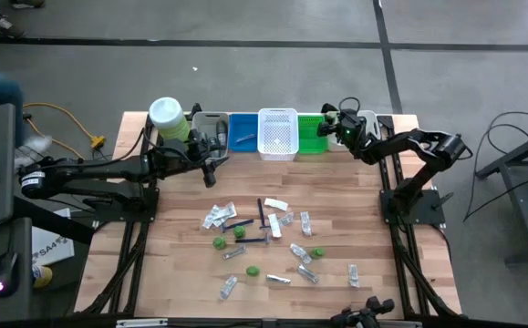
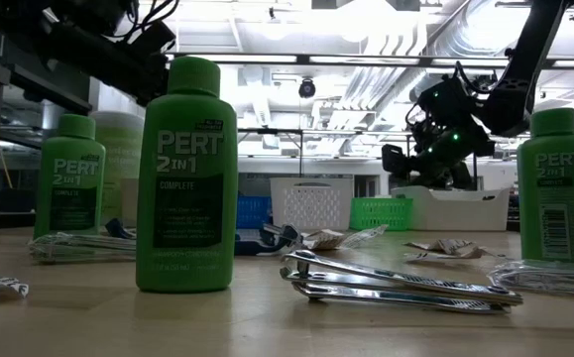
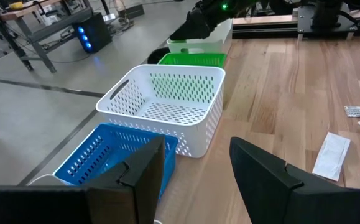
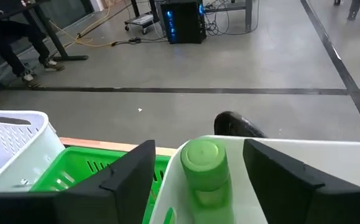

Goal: Pick & Place Travel size toiletries
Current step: Put the green shampoo into the right white bin

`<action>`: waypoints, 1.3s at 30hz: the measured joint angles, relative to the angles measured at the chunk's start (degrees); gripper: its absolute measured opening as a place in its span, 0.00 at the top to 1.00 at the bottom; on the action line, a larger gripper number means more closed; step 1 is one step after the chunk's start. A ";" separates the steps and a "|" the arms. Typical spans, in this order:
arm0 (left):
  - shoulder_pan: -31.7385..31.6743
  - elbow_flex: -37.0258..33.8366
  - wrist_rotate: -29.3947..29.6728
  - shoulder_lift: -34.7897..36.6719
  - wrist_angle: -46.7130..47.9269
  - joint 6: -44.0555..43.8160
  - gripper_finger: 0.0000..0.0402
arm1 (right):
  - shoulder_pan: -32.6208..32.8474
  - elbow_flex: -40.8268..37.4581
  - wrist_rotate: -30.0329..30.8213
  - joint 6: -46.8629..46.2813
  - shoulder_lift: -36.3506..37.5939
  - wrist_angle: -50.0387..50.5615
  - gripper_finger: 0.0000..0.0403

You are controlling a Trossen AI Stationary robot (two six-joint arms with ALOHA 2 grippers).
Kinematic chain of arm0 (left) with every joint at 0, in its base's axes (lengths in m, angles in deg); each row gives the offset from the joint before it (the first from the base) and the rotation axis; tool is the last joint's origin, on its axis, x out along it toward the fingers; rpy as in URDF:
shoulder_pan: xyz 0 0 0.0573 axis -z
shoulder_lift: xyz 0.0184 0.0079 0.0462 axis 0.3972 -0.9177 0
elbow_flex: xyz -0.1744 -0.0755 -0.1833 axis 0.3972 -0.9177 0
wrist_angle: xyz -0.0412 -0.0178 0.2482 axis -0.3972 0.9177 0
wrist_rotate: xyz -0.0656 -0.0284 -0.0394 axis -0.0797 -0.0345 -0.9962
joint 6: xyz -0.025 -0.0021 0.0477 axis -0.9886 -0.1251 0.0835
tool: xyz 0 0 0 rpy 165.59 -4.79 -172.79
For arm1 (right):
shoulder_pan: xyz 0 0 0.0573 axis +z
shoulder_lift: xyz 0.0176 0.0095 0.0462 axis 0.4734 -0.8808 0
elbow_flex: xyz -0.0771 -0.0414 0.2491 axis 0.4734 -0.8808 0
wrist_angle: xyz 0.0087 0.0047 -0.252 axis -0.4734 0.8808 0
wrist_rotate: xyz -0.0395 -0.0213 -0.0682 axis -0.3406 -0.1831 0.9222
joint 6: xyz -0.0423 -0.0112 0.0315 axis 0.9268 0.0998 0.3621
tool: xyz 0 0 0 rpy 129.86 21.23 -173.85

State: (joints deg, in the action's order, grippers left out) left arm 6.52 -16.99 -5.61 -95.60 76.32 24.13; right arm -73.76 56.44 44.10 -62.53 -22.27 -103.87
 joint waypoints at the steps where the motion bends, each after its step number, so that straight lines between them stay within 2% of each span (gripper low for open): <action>1: 0.00 0.00 0.02 0.00 0.02 -0.02 0.55 | -0.04 0.00 0.13 0.28 0.70 0.28 0.40; 7: 0.01 0.00 0.02 0.00 0.04 -0.05 0.55 | -0.04 0.00 0.27 1.57 8.54 6.55 0.41; 12: 0.00 0.00 0.02 0.00 0.17 -0.08 0.55 | 0.45 0.00 -0.50 2.16 17.61 17.17 0.41; 18: 0.00 0.00 0.00 0.00 0.37 -0.26 0.55 | 2.22 0.00 -5.98 2.56 29.34 30.39 0.42; 28: 0.02 0.00 0.00 0.00 0.35 -0.69 0.55 | 7.24 0.00 -14.89 8.84 47.29 44.02 0.42; 31: 0.00 0.00 -0.02 0.00 0.33 -1.54 0.55 | 8.81 0.00 -17.41 10.09 51.18 45.95 0.42; 39: 0.02 0.00 -0.07 0.00 0.31 -4.08 0.55 | 14.55 0.00 -28.68 17.38 57.93 52.13 0.42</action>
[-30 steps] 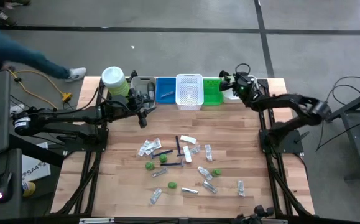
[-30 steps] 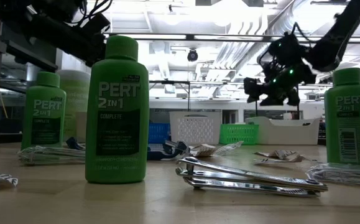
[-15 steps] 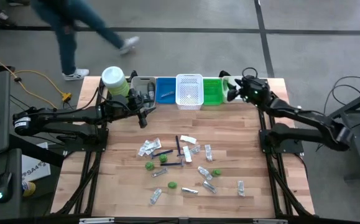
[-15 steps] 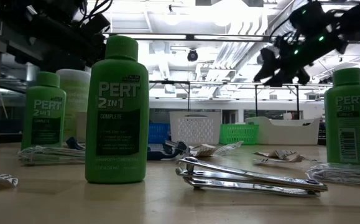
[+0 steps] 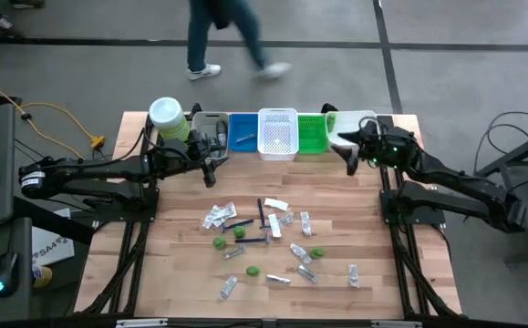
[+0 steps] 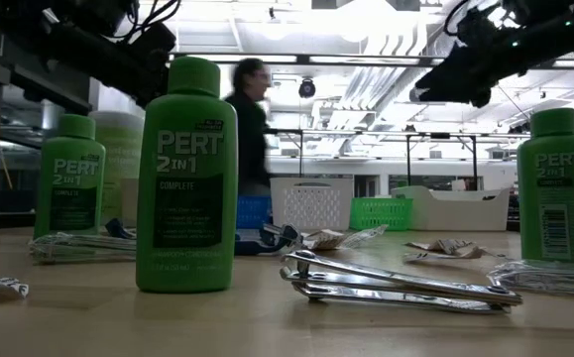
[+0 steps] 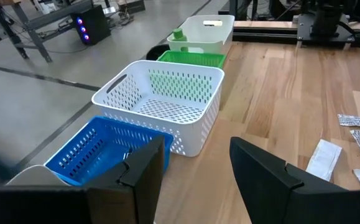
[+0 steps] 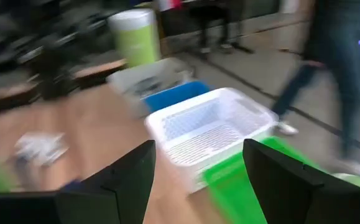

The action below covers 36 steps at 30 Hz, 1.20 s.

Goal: Pick & Place Travel size toiletries
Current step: Put the green shampoo into the right white bin

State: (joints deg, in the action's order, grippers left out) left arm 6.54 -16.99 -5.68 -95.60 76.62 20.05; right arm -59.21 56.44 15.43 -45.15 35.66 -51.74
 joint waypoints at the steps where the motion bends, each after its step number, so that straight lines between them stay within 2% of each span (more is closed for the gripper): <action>1: -0.01 0.00 0.00 0.00 -0.01 0.00 0.55 | 0.94 0.00 -1.20 1.06 0.43 1.20 0.42; 4: 0.01 0.00 0.00 0.00 0.00 -0.02 0.55 | 4.19 0.00 -3.77 3.79 0.75 5.68 0.42; 12: -0.01 0.00 0.00 0.00 0.60 -0.55 0.55 | 14.52 -0.02 -4.30 7.59 -0.41 16.24 0.42; 20: 0.01 0.00 0.01 0.02 2.98 -1.09 0.55 | 28.62 -0.02 -4.95 0.10 -3.80 23.11 0.42; 27: -0.02 0.00 0.02 0.02 2.86 -1.11 0.55 | 42.88 -0.02 1.11 -11.30 -11.15 19.09 0.42; 36: 0.01 0.00 0.02 0.02 3.04 -1.11 0.55 | 59.57 -0.02 8.32 -24.96 -24.88 9.95 0.42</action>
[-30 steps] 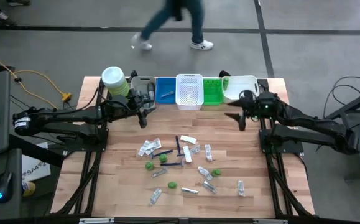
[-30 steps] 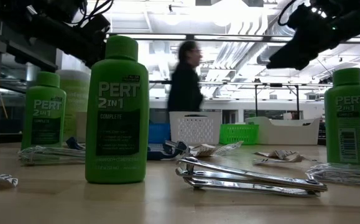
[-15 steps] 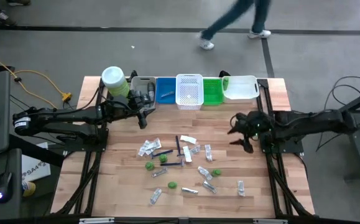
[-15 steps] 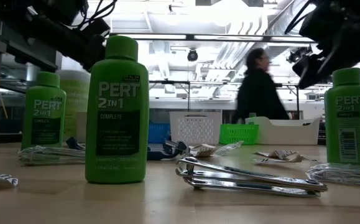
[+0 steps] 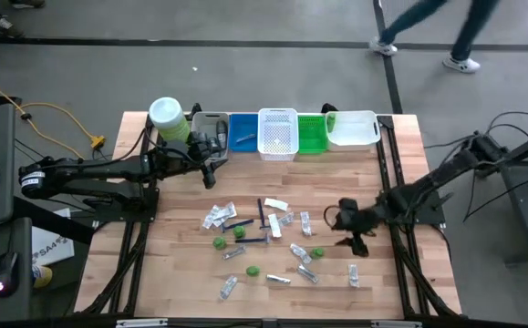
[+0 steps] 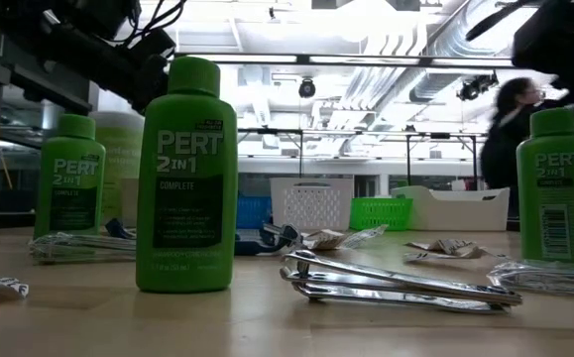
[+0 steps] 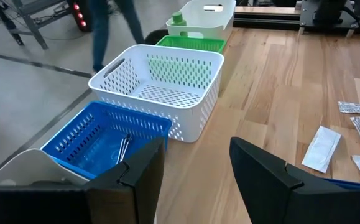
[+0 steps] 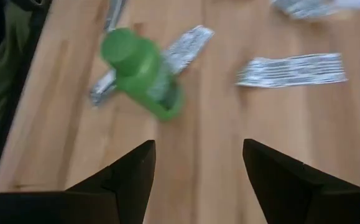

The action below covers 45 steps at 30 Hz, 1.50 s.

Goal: Pick & Place Travel size toiletries
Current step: Put the green shampoo into the right white bin

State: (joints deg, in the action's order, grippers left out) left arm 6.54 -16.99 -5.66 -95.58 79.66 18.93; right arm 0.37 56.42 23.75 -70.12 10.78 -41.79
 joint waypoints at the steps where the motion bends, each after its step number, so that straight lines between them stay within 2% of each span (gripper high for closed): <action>1: 0.00 0.00 0.00 0.00 0.00 0.00 0.55 | 1.45 0.00 0.79 -1.45 -1.61 -1.85 0.42; 8: -0.01 0.00 0.00 0.00 -0.02 -0.06 0.55 | 8.71 0.00 6.13 -7.33 -11.72 -15.64 0.41; 16: -0.02 0.00 0.00 0.00 -0.01 -0.46 0.55 | 11.05 0.00 14.41 -9.54 -18.01 -23.96 0.41; 23: 0.00 0.00 0.00 0.00 -0.02 -0.48 0.55 | 11.28 0.00 16.07 -9.47 -20.13 -30.76 0.42; 31: 0.00 0.00 0.00 0.00 -0.01 -0.46 0.55 | 11.25 0.02 21.85 -7.52 -20.14 -31.80 0.41; 35: -0.01 0.00 0.00 0.00 -0.02 -0.46 0.55 | 11.25 0.02 21.94 -7.40 -20.14 -31.31 0.42; 40: 0.00 0.00 0.00 0.00 -0.01 -0.46 0.55 | 11.25 0.02 21.92 -6.93 -20.14 -31.36 0.48; 45: 0.00 0.00 0.00 0.00 0.00 -0.46 0.55 | 11.25 0.02 21.61 -6.33 -20.14 -31.36 0.61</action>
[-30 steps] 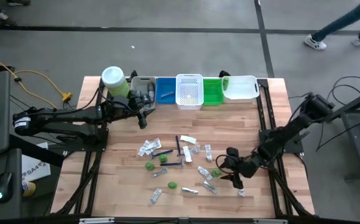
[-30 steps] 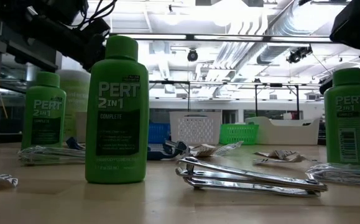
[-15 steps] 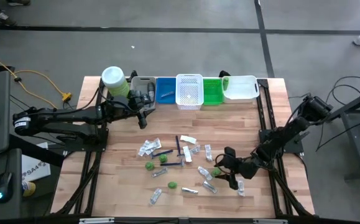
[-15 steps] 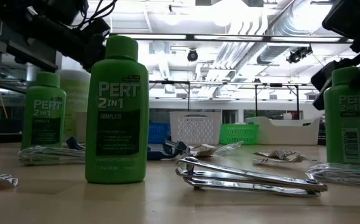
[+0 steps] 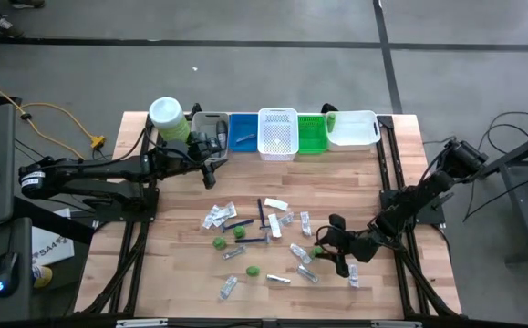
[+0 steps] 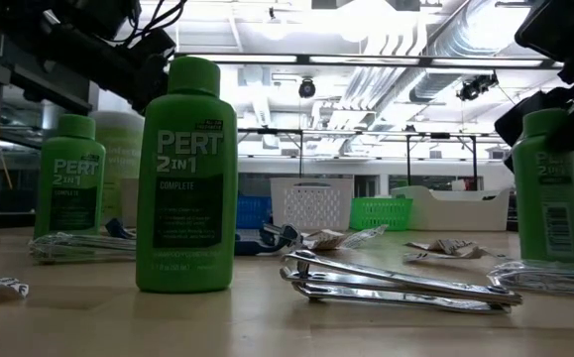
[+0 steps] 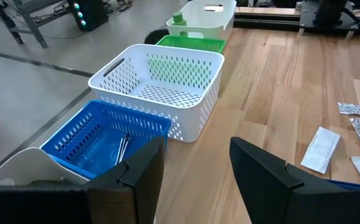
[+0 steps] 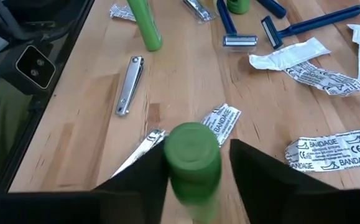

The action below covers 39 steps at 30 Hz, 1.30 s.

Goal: Pick & Place Travel size toiletries
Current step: Put the green shampoo into the right white bin

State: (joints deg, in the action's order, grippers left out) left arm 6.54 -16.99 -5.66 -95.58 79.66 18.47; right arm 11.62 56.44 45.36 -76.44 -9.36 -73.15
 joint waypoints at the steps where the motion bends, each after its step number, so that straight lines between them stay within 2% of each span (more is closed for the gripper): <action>1: -0.02 0.00 0.00 0.00 0.00 0.00 0.55 | 0.00 0.00 -0.02 0.00 0.00 0.00 0.64; 6: -0.01 0.00 0.00 0.00 0.01 0.00 0.55 | -0.01 0.00 -0.32 0.00 0.00 -1.19 0.77; 9: 0.00 0.00 0.00 0.00 0.01 0.00 0.55 | -0.49 0.00 0.18 -0.25 0.07 -2.98 0.77; 13: -0.01 0.00 0.00 0.00 0.02 0.00 0.55 | -1.53 0.02 4.20 -3.31 2.37 -2.19 0.77; 18: 0.00 0.00 0.00 0.00 0.02 0.00 0.55 | -4.52 0.02 10.97 -8.33 8.32 6.44 0.77; 22: 0.00 0.00 0.00 0.00 0.03 0.02 0.55 | -8.51 0.02 15.49 -8.31 13.87 14.60 0.77; 27: -0.01 0.00 0.00 0.00 0.80 0.02 0.55 | -15.31 0.02 21.64 -4.81 20.09 20.15 0.77; 34: 0.00 0.00 0.00 0.00 1.51 0.02 0.55 | -25.91 0.02 28.52 3.09 27.81 20.57 0.77; 39: -0.01 0.00 0.00 0.00 1.69 0.02 0.55 | -33.90 0.02 31.29 8.60 31.70 19.67 0.77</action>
State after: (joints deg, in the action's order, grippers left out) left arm 6.54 -16.99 -5.66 -95.58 81.35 18.49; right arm -22.28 56.47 76.65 -67.85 22.34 -53.48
